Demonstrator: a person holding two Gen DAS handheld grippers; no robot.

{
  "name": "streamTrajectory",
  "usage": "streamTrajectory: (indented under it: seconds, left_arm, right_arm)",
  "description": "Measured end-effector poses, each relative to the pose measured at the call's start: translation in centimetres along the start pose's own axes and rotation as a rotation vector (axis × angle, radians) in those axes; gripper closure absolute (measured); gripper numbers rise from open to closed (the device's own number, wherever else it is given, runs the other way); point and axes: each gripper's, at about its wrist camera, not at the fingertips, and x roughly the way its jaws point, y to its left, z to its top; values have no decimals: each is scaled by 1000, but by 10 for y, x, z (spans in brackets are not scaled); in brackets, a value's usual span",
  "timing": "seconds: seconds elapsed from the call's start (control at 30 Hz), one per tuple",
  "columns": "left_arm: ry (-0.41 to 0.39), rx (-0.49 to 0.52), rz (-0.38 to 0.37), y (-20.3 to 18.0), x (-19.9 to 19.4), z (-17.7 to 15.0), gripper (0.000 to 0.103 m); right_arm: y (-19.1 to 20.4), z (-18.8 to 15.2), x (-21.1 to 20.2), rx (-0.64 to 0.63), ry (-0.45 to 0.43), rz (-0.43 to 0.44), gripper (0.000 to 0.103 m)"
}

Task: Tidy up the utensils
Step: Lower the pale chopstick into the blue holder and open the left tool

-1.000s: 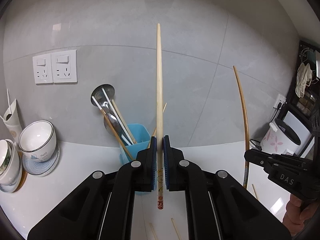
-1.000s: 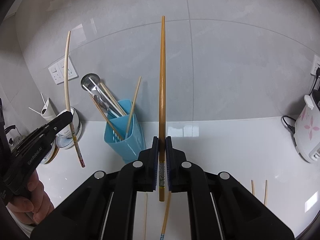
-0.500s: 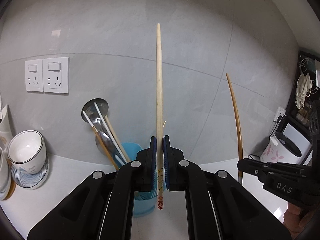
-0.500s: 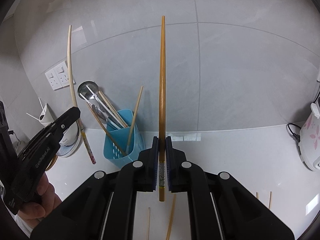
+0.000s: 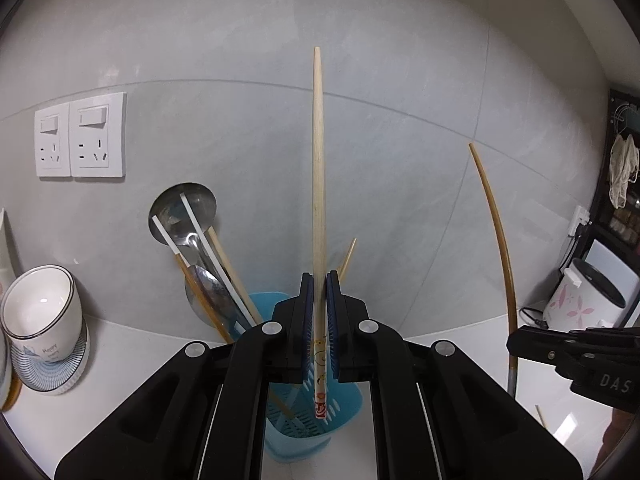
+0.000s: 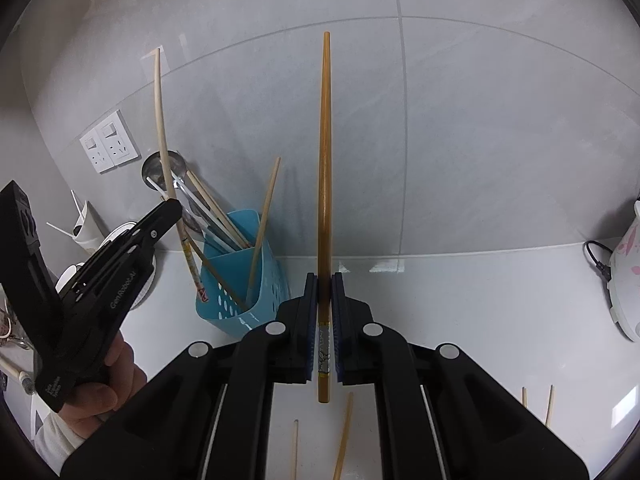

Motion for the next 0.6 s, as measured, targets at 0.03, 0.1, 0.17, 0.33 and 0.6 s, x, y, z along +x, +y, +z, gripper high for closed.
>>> streamTrajectory:
  seconds: [0.03,0.1,0.17,0.33,0.6]
  left_arm:
    - [7,-5,-4,2,4,-2,97]
    - [10,-10,-1,3,9,-4,97]
    - [13,-7,3,5,15,-8,97]
    - [40,19,15,5,32,-19,97]
    - [84,14,16,10,43,-31,97]
  right_arm:
    - [0,0,2,-2,4,-1,97]
    - [0,0,5,-4,10,-1,97]
    - [0,0,7,-5,16,-4,97]
    - [1,1,13,-14,26,-6,97]
    - [2,1,17,-9,35,-5,97]
